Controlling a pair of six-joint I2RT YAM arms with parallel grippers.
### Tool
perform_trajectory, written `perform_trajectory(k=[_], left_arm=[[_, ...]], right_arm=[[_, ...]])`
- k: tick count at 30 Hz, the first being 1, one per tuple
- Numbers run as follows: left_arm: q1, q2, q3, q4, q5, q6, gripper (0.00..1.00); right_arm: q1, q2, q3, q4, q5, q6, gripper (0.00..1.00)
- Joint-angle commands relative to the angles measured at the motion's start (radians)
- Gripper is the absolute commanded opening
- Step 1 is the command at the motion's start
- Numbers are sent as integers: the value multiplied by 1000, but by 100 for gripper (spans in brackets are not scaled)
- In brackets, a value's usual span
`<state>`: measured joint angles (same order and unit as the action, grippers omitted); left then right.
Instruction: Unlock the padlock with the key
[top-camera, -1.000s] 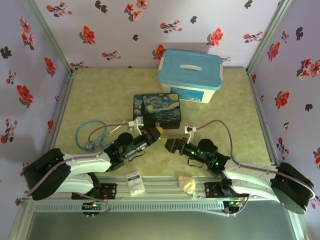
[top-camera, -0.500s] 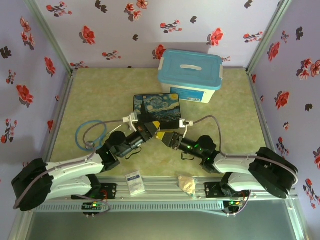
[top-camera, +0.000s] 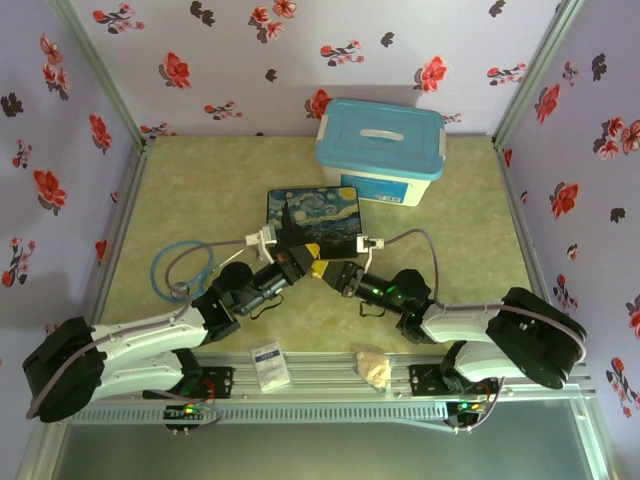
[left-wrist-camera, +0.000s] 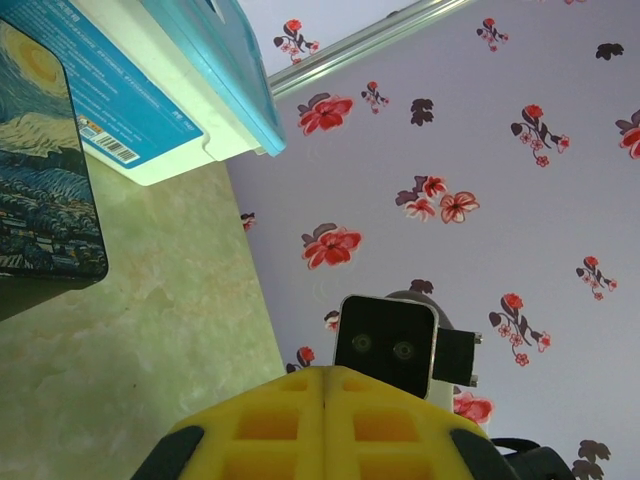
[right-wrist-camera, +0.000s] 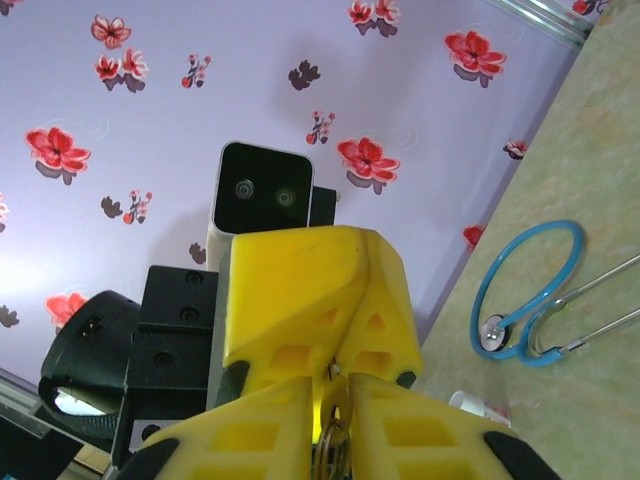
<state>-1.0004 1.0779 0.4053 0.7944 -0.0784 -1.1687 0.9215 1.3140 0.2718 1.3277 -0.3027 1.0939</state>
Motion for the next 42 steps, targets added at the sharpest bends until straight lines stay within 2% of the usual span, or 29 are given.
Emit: perform_trajectory(k=[1,2,7,9,10,12,13,17,19,21,25,27,29,34,42], left_arm=[[6,17,0,45,-21,7,0],[7,19,1,44,-20,7,0],[7,37,-3,52,-19,7,0],[7,22,-12,25,-44,12,38],[7,10,-18,3,-67,16,49],[7,-28,-22,-55,-111,40,79],[7,-56,-21,-100,-141,59,99],[7,-164,29,-380,-245,143,100],[15,-176,71,-514,-261,185,100],[26,-150,111,-613,-227,239,100],[28,-18,185,-767,-159,328,100],[30,51,201,-773,-122,367,100],[28,135,220,-757,-86,406,95],[39,303,269,-713,-39,467,92],[102,472,315,-631,-1,475,79]], right_arm=[[-3,1,21,57,4,-3,7],[-4,1,19,57,8,-2,3],[-4,-5,3,57,35,-6,0],[-6,-10,-7,57,46,-9,0],[-7,-10,-13,57,51,-9,0],[-13,-8,-23,44,64,-7,0],[-21,-8,-21,6,68,1,0],[-32,-30,-9,-191,97,-24,0],[-31,-62,11,-337,123,-51,0],[-32,-114,34,-514,164,-91,0],[-52,-254,110,-1068,410,-108,0],[-89,-296,117,-1209,454,-97,0],[-112,-332,87,-1220,447,-104,0],[-123,-359,45,-1201,431,-90,0],[-123,-376,6,-1170,413,-79,0]])
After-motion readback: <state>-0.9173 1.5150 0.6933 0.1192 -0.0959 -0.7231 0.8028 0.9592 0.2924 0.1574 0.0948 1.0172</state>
